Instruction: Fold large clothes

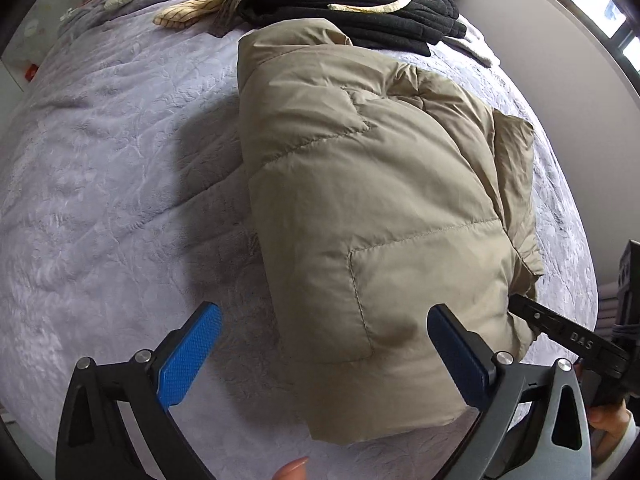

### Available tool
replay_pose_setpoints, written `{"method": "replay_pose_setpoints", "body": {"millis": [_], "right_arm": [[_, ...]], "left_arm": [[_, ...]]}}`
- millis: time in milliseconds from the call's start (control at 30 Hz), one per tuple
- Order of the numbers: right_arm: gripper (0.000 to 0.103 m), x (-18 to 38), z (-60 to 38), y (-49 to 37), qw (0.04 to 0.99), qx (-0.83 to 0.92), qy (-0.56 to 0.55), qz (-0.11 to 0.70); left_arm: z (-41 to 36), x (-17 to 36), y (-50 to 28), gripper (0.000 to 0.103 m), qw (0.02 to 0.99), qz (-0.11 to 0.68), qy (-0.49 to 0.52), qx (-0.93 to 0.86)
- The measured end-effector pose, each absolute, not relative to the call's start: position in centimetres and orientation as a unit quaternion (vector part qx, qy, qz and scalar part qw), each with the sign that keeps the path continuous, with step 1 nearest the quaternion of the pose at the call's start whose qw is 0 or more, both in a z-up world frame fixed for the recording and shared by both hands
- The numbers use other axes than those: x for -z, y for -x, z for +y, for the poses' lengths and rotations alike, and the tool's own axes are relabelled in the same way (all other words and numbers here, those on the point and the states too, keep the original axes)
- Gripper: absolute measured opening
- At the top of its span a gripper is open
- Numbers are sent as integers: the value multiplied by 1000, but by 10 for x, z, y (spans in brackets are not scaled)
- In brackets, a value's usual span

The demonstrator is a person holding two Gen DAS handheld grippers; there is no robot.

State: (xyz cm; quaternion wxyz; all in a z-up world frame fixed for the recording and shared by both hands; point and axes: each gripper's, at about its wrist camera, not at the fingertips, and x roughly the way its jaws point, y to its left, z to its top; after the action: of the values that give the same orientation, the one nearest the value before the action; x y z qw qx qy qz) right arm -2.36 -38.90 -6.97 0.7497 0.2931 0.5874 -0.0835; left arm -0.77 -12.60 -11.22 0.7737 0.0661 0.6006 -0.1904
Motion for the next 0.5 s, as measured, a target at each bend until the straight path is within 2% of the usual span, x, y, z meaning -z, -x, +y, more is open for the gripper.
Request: {"method": "replay_pose_setpoints", "body": {"millis": [100,200,233,500], "right_arm": [[55,58,-388,22,755,74,-290,584],[75,48,-389,22,766,63,-283,573],[85,44,-393,20,770,61,-280,570],[87,43,-415,14,779,51,-281,558]], "left_arm": [[-124,113,7,103,773,601,-67,190],[-124,114,6,103,773,601,-66,192],[-124,115,5,103,772,603,-66,192],[-125,125,1,103,763,618,-46,186]]}}
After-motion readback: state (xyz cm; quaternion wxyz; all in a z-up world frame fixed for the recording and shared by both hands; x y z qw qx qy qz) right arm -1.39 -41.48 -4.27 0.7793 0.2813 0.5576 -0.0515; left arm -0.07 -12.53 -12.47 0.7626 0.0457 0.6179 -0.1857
